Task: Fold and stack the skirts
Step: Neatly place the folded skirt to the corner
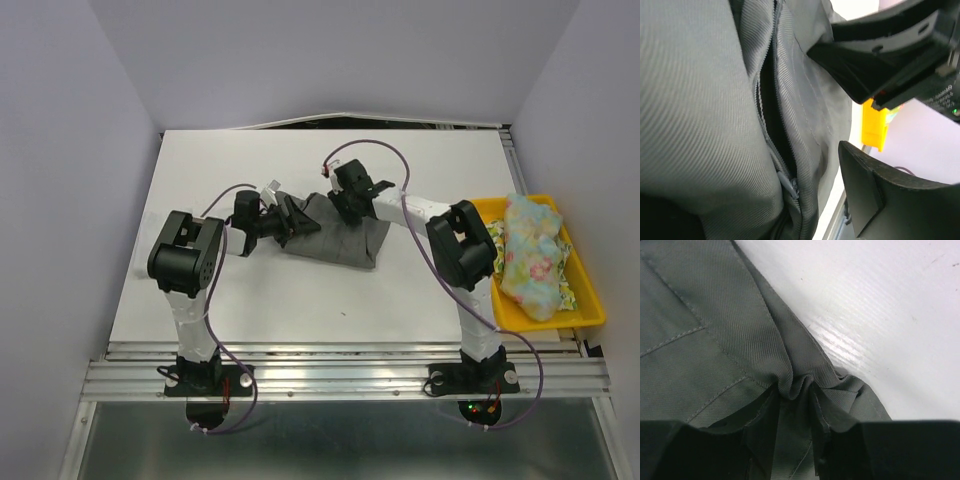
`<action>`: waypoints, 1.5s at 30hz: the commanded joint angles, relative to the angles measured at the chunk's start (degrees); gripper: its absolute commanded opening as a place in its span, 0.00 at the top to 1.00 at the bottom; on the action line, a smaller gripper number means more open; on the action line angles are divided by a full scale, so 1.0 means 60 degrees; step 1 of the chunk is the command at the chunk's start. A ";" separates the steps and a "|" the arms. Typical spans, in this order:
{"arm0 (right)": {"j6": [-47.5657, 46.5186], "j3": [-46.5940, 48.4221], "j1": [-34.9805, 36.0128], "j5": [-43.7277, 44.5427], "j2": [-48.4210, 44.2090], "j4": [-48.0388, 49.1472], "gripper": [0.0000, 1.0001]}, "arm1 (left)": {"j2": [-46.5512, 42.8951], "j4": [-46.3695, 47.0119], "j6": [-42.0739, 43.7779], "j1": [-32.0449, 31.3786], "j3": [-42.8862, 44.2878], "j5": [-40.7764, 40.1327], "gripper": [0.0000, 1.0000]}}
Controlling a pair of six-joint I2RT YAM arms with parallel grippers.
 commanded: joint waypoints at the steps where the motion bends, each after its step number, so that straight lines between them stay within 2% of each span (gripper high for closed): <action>1: -0.0352 -0.0653 0.0061 -0.0111 0.0492 -0.0060 0.66 | 0.0549 -0.2272 0.1589 0.0421 0.0871 -0.0445 0.18; 9: -0.0600 -0.0902 0.0061 0.0036 0.0594 0.0189 0.66 | 0.1487 -0.4179 0.3347 0.0831 0.2616 -0.0358 0.19; 12: -0.0776 -0.1063 0.0061 0.0094 0.0580 0.0306 0.66 | 0.1897 -0.4824 0.4047 0.0934 0.3406 0.0328 0.21; 15: -0.1054 -0.1210 0.0061 0.0255 0.0594 0.0467 0.66 | 0.2585 -0.6738 0.5423 0.0934 0.4898 0.1121 0.26; 16: -0.1243 -0.1239 0.0061 0.0328 0.0609 0.0511 0.66 | 0.2833 -0.7948 0.6400 0.0934 0.5628 0.1122 0.27; 21: -0.1772 -0.1502 0.0061 0.0431 0.0609 0.0818 0.66 | 0.3318 -1.0532 0.8355 0.0963 0.7272 0.0917 0.25; 23: -0.2035 -0.1532 0.0061 0.0518 0.0623 0.0979 0.66 | 0.3567 -1.1107 0.9245 0.0949 0.7640 0.1020 0.24; 30: -0.3163 -0.1825 0.0061 0.0856 0.0653 0.1404 0.66 | 0.3554 -1.2222 1.0684 0.1095 0.8169 0.1181 0.22; 34: -0.3764 -0.2162 0.0061 0.0550 0.0477 0.1771 0.66 | 0.3466 -1.2311 1.0790 0.1095 0.8052 0.1342 0.18; 40: -0.4452 -0.2557 0.0061 -0.0212 0.0170 0.2064 0.66 | 0.3859 -1.0921 0.9327 0.1095 0.8475 0.1839 0.18; 45: -0.4965 -0.2573 0.0061 -0.0228 0.0184 0.2240 0.67 | 0.4329 -1.0670 0.8448 0.1081 0.9106 0.1841 0.21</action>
